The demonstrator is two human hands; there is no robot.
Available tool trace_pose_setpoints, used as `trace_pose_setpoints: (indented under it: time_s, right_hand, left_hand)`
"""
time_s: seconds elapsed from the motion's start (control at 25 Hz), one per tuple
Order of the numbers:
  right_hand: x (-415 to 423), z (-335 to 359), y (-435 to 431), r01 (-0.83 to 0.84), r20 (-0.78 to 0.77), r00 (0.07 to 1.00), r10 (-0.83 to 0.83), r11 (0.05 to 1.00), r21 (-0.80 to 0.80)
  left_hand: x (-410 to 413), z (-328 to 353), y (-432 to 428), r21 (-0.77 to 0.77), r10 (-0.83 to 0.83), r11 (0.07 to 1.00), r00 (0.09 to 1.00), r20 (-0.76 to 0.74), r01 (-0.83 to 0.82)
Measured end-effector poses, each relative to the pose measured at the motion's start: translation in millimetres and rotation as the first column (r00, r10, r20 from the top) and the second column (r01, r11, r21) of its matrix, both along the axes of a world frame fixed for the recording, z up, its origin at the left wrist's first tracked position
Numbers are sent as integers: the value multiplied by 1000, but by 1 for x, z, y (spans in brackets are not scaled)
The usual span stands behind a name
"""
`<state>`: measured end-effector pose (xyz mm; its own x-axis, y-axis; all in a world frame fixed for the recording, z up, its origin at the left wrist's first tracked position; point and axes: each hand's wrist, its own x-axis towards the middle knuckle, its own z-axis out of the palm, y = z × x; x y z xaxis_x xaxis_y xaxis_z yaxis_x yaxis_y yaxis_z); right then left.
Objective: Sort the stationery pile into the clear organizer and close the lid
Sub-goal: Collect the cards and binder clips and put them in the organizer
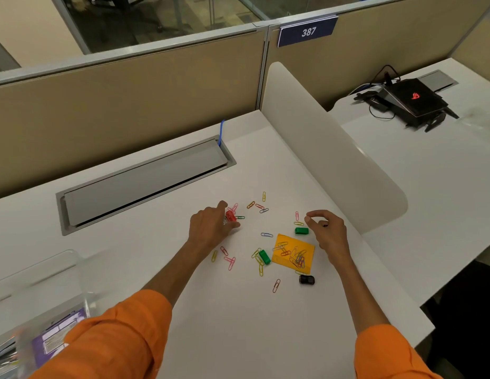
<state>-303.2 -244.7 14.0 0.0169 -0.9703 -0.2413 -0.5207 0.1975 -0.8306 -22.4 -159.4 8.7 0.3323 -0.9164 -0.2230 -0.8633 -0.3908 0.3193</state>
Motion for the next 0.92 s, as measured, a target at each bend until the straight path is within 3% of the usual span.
trace_pose_setpoints:
  time_s: [0.16,0.4,0.48,0.56,0.6,0.64,0.68,0.76,0.8,0.84,0.92]
  right_hand:
    - [-4,-3,0,6,-9,1000,-6,1000,1]
    - [-10,-1,-2,20,10,1000,-20,1000,15]
    - [-11,-1,-3,27,17,999,-27,999,21]
    - [-13,-1,-5,39,24,999,-39,999,27]
    - [-13,-1,-6,40,26,999,-41,999,27]
    - [-14,-1,-6,39,28,999,-40,999,26]
    - [-14,0,-6,37,25,999,-37,999,19]
    - [-17,1,-7,20,-10,1000,-20,1000,-13]
    - [-18,1,-7,1,-46,999,-3,999,-33]
    - [-21,1,-8,-28,-84,996,24,999,-46]
    - [-26,1,-8,-113,-139,985,106,993,-41]
  left_hand:
    - [-1,-2,-6,47,7,999,1000,-24,-6]
    - [-5,-10,-10,-25,39,999,998,-41,-40]
    - [-6,-8,-10,-68,110,990,983,-144,-121]
    - [-9,-3,-6,-118,220,951,896,-384,-285]
    - [-11,0,-3,-114,276,907,777,-565,-404]
    - [-14,4,0,-50,314,848,575,-755,-528]
    - [-17,9,5,67,322,788,317,-892,-612]
    - [-23,17,14,296,263,732,-147,-954,-613]
    - [-26,19,18,361,224,732,-296,-929,-578]
    - [-29,20,20,391,190,741,-388,-902,-546]
    - [-36,22,23,401,149,756,-461,-875,-517]
